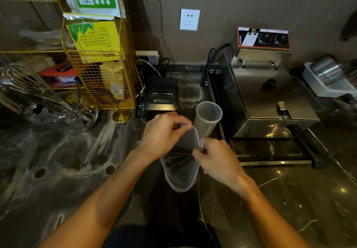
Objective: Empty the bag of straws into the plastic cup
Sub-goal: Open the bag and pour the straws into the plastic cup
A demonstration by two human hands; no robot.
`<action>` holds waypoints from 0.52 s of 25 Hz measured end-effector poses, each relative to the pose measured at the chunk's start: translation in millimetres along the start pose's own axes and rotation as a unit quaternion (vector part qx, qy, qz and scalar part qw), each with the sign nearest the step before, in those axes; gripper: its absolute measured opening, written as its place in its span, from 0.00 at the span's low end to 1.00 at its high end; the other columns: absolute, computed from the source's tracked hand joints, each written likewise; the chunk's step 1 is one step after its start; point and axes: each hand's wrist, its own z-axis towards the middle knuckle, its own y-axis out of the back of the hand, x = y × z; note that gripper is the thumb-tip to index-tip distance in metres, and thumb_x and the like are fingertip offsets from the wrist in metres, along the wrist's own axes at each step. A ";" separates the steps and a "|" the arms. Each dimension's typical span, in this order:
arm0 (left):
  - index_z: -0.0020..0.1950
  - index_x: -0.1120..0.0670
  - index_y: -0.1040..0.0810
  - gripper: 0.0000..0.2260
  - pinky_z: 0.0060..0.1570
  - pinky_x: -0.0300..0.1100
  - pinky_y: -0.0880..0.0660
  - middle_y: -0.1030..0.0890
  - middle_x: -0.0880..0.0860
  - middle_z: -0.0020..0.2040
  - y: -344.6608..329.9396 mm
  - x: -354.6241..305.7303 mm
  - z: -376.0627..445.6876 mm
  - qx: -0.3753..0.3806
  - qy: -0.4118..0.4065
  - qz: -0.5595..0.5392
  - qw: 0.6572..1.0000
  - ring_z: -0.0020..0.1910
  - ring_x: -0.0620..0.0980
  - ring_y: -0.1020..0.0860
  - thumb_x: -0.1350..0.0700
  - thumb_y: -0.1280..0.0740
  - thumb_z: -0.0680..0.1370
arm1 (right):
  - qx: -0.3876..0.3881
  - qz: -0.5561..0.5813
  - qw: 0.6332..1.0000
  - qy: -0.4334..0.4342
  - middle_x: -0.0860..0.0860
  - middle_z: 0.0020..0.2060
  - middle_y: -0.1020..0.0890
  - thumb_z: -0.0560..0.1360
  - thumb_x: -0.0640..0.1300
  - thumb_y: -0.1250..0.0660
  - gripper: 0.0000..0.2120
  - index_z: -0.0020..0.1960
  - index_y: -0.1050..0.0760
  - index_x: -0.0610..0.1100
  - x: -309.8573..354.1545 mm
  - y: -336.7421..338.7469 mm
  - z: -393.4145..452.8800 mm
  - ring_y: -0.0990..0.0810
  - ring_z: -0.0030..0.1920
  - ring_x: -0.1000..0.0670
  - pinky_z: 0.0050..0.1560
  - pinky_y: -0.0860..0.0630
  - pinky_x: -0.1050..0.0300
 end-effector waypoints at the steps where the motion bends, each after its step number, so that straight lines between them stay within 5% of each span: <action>1: 0.60 0.43 0.17 0.10 0.51 0.48 0.17 0.16 0.42 0.51 1.5 0.2 1.4 0.009 0.001 0.006 1.000 0.49 0.39 0.18 0.49 0.29 0.79 | -0.020 0.039 0.999 -0.021 0.50 0.36 0.17 0.81 0.50 0.33 0.07 0.46 0.23 0.50 -4.2 2.6 0.7 0.15 0.33 0.54 0.34 0.16 0.55; 6: 0.64 0.44 0.18 0.13 0.58 0.46 0.18 0.17 0.41 0.57 14.5 12.3 1.3 0.151 0.034 -0.027 0.988 0.55 0.37 0.18 0.57 0.32 0.81 | -0.113 0.213 0.962 -0.127 0.44 0.32 0.17 0.82 0.41 0.34 0.10 0.43 0.21 0.40 -24.8 35.5 4.8 0.23 0.23 0.55 0.26 0.25 0.61; 10: 0.60 0.52 0.16 0.10 0.61 0.45 0.21 0.14 0.47 0.54 2.3 11.1 10.0 0.100 0.098 -0.202 0.969 0.57 0.43 0.17 0.57 0.36 0.84 | -0.085 0.302 0.947 -0.071 0.44 0.32 0.19 0.81 0.51 0.32 0.17 0.45 0.21 0.37 -50.2 61.9 -6.2 0.24 0.27 0.48 0.30 0.24 0.57; 13: 0.57 0.56 0.16 0.09 0.61 0.48 0.20 0.14 0.57 0.55 -14.9 2.1 16.0 0.086 0.142 -0.277 0.946 0.57 0.53 0.16 0.58 0.36 0.84 | -0.093 0.339 0.930 -0.109 0.40 0.48 0.17 0.78 0.57 0.36 0.19 0.56 0.20 0.42 -90.9 50.6 -17.4 0.20 0.33 0.48 0.34 0.20 0.52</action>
